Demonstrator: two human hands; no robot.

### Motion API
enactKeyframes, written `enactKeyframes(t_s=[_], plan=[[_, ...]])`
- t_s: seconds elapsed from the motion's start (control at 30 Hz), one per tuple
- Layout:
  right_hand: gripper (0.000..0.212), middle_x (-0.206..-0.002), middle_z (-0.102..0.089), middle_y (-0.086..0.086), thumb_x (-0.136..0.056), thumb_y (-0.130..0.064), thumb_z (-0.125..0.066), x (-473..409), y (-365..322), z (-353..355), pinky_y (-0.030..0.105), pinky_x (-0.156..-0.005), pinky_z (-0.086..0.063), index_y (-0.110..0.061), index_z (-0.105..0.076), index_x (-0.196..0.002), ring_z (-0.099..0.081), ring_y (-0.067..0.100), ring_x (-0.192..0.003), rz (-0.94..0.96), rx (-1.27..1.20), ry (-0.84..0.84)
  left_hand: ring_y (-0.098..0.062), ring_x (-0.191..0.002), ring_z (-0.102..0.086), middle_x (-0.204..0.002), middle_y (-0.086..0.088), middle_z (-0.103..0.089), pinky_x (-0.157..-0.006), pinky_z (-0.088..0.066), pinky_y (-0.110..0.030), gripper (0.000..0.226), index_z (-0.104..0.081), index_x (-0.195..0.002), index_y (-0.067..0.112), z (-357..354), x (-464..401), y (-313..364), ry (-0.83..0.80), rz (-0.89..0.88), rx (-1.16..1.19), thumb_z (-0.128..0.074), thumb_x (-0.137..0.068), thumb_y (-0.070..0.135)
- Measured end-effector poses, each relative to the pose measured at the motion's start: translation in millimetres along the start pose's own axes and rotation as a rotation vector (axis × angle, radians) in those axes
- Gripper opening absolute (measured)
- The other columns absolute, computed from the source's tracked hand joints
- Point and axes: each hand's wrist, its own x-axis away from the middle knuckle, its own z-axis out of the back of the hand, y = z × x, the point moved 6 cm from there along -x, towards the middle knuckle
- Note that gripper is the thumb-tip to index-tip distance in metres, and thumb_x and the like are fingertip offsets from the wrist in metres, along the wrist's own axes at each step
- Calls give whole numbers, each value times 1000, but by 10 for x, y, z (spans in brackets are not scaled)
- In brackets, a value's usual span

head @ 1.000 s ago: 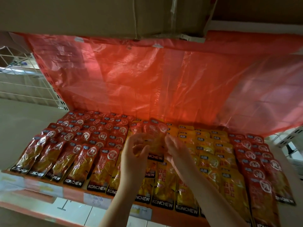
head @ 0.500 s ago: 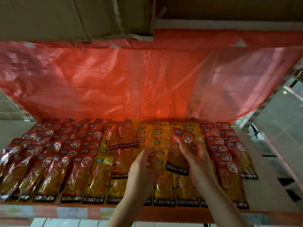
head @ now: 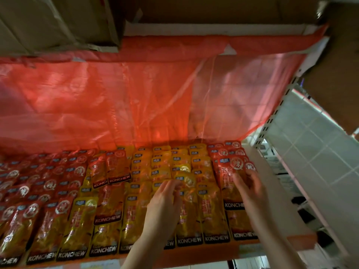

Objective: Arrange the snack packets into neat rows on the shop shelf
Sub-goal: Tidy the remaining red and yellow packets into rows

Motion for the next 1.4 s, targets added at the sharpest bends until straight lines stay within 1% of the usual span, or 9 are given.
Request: enactKeyframes(t_s=[0.2,0.33,0.43,0.53,0.6,0.77,0.93,1.13,1.4], plan=[[58,-84,-67,7,-67,-60,-64,-122,254,314,22,-58,-54,-16,-56,-103,-66,13,-68,-76,-25,-38,0,-94,-56,-109,14,-59,-75,-50,-17,22,-59,-114,23,-260,-100,206,-22,-30,-26,-50,-94,17],[37,-86,-66,14,-73,-46,-71,-194,332,500,23,-51,-54,-22,-52,-94,-66,18,-63,-85,-8,-5,4,-91,-54,-107,18,-56,-71,-47,-10,23,-59,-114,23,-423,-150,308,-29,-41,-50,-50,-94,17],[46,-85,-66,18,-67,-63,-61,-267,434,665,47,-59,-55,-26,-50,-92,-64,39,-69,-79,77,52,0,-91,-56,-108,15,-58,-72,-48,-13,22,-59,-114,24,-537,-183,371,-34,-36,-60,-50,-94,19],[49,-83,-66,15,-68,-67,-63,-314,572,769,57,-61,-54,-26,-49,-92,-65,38,-70,-78,120,61,2,-90,-53,-107,16,-56,-68,-43,-9,23,-58,-115,24,-628,-209,428,-45,-44,-74,-49,-95,20],[50,-82,-66,13,-69,-70,-60,-332,658,798,54,-59,-55,-28,-48,-93,-65,35,-67,-66,166,54,3,-88,-51,-106,16,-55,-65,-40,-7,23,-59,-115,23,-680,-223,457,-47,-49,-78,-49,-95,19],[24,-81,-63,3,-86,-35,-61,-335,777,760,31,-57,-53,-19,-48,-99,-64,21,-68,1,314,81,0,-88,-54,-107,12,-56,-68,-43,-9,21,-59,-113,20,-793,-235,477,-51,-43,-86,-50,-94,18],[44,-84,-57,-4,-77,-62,-47,-320,803,700,21,-59,-46,-23,-48,-97,-58,11,-72,51,373,126,-2,-87,-57,-106,9,-59,-71,-47,-13,20,-60,-112,16,-851,-257,514,-47,-44,-85,-51,-93,17],[34,-103,-45,1,-84,-33,-65,-318,793,727,35,-76,-41,-9,-50,-104,-43,21,-100,2,623,170,-3,-88,-58,-106,8,-60,-74,-50,-17,20,-61,-110,15,-870,-272,514,-28,-47,-88,-54,-92,13],[29,-97,-50,-1,-87,-21,-62,-268,715,657,32,-77,-41,-5,-55,-111,-55,21,-91,102,652,111,-2,-94,-55,-105,12,-60,-76,-43,-13,21,-63,-109,17,-792,-280,463,-3,-43,-102,-56,-90,10]])
